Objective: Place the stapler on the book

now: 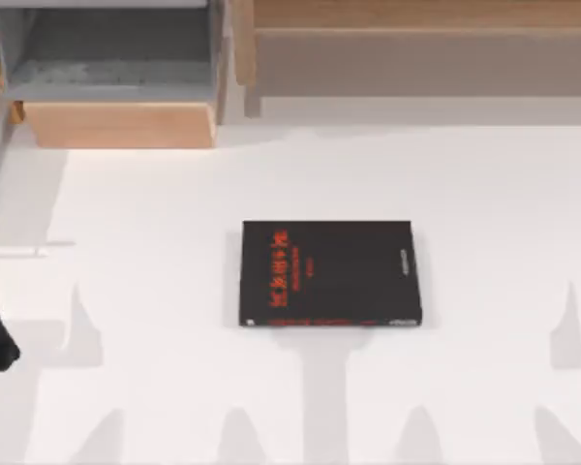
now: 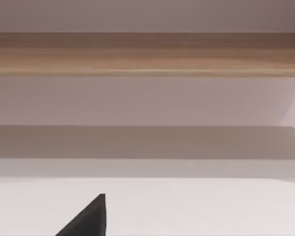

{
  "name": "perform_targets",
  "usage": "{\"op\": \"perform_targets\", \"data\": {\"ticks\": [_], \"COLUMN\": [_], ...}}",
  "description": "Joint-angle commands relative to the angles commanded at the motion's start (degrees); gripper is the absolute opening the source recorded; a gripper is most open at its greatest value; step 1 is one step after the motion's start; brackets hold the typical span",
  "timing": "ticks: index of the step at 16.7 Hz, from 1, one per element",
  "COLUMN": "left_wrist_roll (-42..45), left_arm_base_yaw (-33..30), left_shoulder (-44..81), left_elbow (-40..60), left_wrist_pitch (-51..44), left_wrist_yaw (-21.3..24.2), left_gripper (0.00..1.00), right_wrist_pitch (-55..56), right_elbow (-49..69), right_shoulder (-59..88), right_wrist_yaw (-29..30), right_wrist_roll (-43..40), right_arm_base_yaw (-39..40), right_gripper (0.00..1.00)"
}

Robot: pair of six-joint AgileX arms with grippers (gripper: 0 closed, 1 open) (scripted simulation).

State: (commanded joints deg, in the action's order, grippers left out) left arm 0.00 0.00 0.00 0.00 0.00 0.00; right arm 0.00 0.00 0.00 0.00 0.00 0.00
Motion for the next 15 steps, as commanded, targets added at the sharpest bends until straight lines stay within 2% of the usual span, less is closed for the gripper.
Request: {"op": "perform_targets", "data": {"ticks": [4,7,10,15], "left_wrist_roll": [0.3,1.8,4.5,11.2], "left_arm_base_yaw": [0.1,0.1,0.0,0.7], "left_shoulder": [1.3,7.9,19.5,46.2], "left_elbow": [1.1,7.1,18.5,47.1], "left_wrist_pitch": [-1.2,-7.4,-17.4,-35.9], "left_wrist_yaw": [-0.1,-0.3,-0.4,-0.6], "left_gripper": [1.0,1.0,1.0,1.0], "right_wrist_pitch": [0.0,0.0,0.0,0.0], "right_elbow": [0.0,0.0,0.0,0.0], "right_shoulder": [0.0,0.0,0.0,0.0], "right_wrist_yaw": [0.0,0.0,0.0,0.0], "right_wrist_roll": [0.0,0.0,0.0,0.0], "right_arm_base_yaw": [0.0,0.0,0.0,0.0], "right_gripper": [1.0,1.0,1.0,1.0]}}
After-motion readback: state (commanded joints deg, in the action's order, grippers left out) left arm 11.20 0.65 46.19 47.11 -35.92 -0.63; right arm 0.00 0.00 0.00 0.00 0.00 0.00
